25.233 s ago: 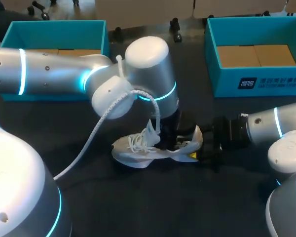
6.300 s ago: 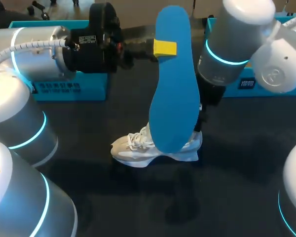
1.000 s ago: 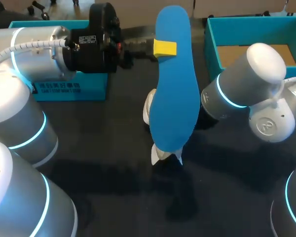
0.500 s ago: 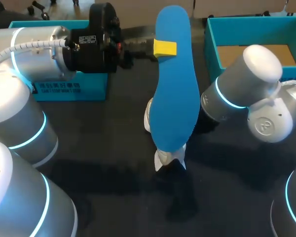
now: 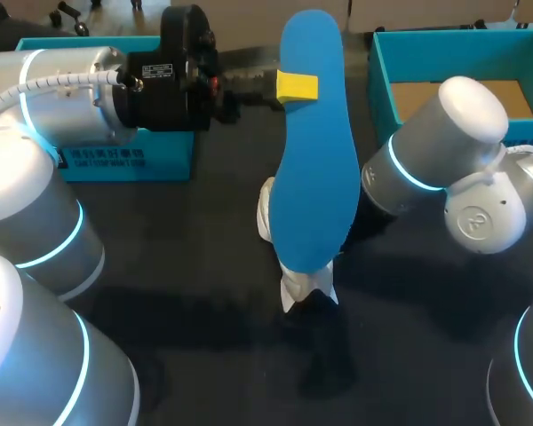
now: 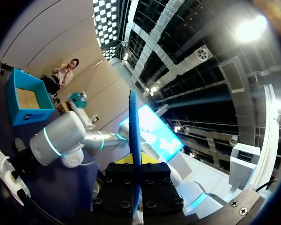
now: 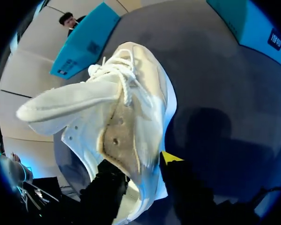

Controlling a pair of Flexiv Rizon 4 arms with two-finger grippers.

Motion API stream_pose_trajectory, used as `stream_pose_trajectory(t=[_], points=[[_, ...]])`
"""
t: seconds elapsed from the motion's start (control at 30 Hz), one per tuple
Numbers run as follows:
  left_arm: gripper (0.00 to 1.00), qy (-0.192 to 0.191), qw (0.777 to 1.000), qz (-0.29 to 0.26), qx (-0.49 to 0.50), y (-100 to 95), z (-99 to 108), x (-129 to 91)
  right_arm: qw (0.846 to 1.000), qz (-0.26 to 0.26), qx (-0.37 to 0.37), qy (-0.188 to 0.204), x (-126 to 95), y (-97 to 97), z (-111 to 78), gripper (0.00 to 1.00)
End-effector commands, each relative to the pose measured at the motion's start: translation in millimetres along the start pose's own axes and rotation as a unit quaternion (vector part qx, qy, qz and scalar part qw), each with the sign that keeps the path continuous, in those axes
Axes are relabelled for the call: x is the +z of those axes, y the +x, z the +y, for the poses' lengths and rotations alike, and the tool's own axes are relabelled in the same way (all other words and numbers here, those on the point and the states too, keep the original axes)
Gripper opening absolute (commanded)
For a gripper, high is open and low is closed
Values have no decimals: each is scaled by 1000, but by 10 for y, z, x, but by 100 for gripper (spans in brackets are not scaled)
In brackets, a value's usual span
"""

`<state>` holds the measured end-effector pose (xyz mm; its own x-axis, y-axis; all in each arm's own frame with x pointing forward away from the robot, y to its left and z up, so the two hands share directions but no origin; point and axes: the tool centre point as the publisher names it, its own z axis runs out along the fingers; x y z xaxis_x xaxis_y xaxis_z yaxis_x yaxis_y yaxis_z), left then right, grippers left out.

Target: Take the shoe out of the shoebox, open the shoe tongue, remove and reinsert the insole, then place the shoe into the shoebox

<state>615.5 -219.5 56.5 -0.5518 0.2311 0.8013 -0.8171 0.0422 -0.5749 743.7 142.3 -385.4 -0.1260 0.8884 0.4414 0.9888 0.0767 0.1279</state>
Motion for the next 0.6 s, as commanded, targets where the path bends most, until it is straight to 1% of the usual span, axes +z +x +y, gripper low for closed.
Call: stream_pose_trajectory(t=[0.03,0.33,0.6], points=[[0,1,1000,0,0,-8,10,13,1000,7,-6,-4,-163,37,-59,100],[0,1,1000,0,0,-8,10,13,997,61,-32,-30,-500,187,-28,100],[0,1,1000,0,0,-8,10,13,992,96,-73,-41,-733,317,42,100]])
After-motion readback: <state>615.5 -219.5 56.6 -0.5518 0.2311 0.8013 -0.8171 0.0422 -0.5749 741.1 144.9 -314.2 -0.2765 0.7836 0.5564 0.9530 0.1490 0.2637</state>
